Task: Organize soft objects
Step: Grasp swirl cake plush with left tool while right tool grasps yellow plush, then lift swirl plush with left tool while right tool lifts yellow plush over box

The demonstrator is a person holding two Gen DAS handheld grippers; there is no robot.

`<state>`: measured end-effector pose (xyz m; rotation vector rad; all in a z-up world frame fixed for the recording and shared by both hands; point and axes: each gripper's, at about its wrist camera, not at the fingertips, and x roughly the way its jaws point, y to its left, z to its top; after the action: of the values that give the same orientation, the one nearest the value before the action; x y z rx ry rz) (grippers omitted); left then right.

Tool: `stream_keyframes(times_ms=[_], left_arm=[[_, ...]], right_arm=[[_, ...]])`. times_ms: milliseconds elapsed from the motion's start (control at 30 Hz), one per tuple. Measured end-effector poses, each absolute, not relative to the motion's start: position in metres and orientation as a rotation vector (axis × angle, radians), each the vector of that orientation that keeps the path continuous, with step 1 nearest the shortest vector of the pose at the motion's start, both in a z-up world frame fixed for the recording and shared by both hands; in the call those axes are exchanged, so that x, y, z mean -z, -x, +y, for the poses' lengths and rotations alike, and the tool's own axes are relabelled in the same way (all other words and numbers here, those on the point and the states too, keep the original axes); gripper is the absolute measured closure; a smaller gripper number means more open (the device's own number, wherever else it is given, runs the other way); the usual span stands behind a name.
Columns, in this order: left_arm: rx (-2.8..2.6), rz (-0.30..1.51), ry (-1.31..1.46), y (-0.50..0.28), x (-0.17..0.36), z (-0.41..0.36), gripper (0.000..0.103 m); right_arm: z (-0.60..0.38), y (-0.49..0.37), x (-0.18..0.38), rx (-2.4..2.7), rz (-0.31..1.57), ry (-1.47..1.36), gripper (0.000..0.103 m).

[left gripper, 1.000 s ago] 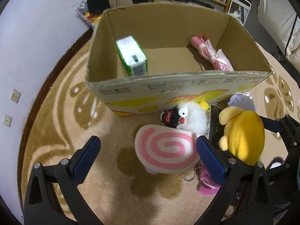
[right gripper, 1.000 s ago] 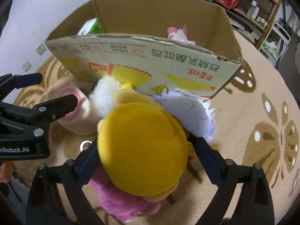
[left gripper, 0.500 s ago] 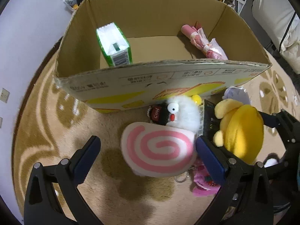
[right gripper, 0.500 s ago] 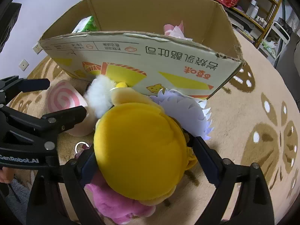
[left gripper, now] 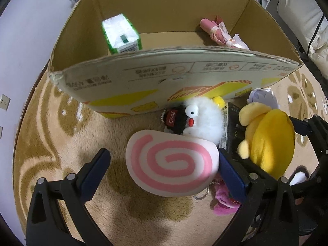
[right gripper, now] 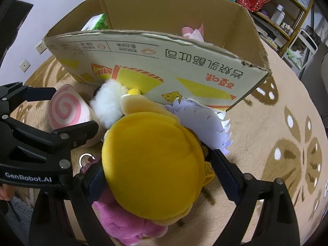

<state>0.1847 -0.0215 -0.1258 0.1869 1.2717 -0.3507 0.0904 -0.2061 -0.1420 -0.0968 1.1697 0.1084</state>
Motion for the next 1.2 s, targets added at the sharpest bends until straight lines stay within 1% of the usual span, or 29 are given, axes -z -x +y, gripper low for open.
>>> stream_keyframes(times_ms=[33,67,133,167,233,333,567,600,733,867,1000,1133,1200], left_arm=[[0.357,1.271,-0.183,-0.186,0.125,-0.021,0.013],[0.374,1.274,-0.174,-0.185,0.124,-0.021,0.016],[0.394,1.277,-0.162,-0.184,0.124,-0.021,0.026],[0.39,1.268,-0.17,-0.182,0.124,-0.022,0.027],[0.396,1.258,-0.171,-0.18,0.122,-0.023,0.035],[0.383,1.26,-0.121,-0.176,0.118,-0.012,0.04],[0.323,1.241,-0.131,-0.16,0.108,-0.001,0.047],[0.32,1.242,-0.127,-0.17,0.115,0.005,0.047],[0.303,1.24,-0.107,-0.162,0.118,0.011,0.05],[0.284,1.23,-0.111,-0.155,0.114,0.016,0.055],[0.239,1.222,-0.133,-0.141,0.114,0.018,0.055],[0.22,1.214,-0.137,-0.14,0.115,0.014,0.06],[0.201,1.202,-0.146,-0.138,0.113,0.013,0.061]], right_arm=[[-0.205,-0.09,0.141,-0.108,1.165,0.101,0.007],[-0.205,-0.09,0.14,-0.108,1.161,0.106,0.008],[-0.204,-0.088,0.136,-0.109,1.149,0.115,0.012],[-0.204,-0.088,0.135,-0.111,1.144,0.117,0.014],[-0.205,-0.089,0.131,-0.115,1.138,0.114,0.019],[-0.205,-0.086,0.128,-0.121,1.128,0.109,0.022],[-0.211,-0.079,0.124,-0.129,1.135,0.036,0.022],[-0.214,-0.079,0.124,-0.128,1.136,0.033,0.022],[-0.221,-0.076,0.119,-0.128,1.123,-0.001,0.023],[-0.228,-0.069,0.108,-0.125,1.093,-0.031,0.023],[-0.238,-0.066,0.097,-0.121,1.062,-0.056,0.023],[-0.244,-0.06,0.088,-0.113,1.037,-0.084,0.023],[-0.245,-0.057,0.084,-0.113,1.025,-0.098,0.023]])
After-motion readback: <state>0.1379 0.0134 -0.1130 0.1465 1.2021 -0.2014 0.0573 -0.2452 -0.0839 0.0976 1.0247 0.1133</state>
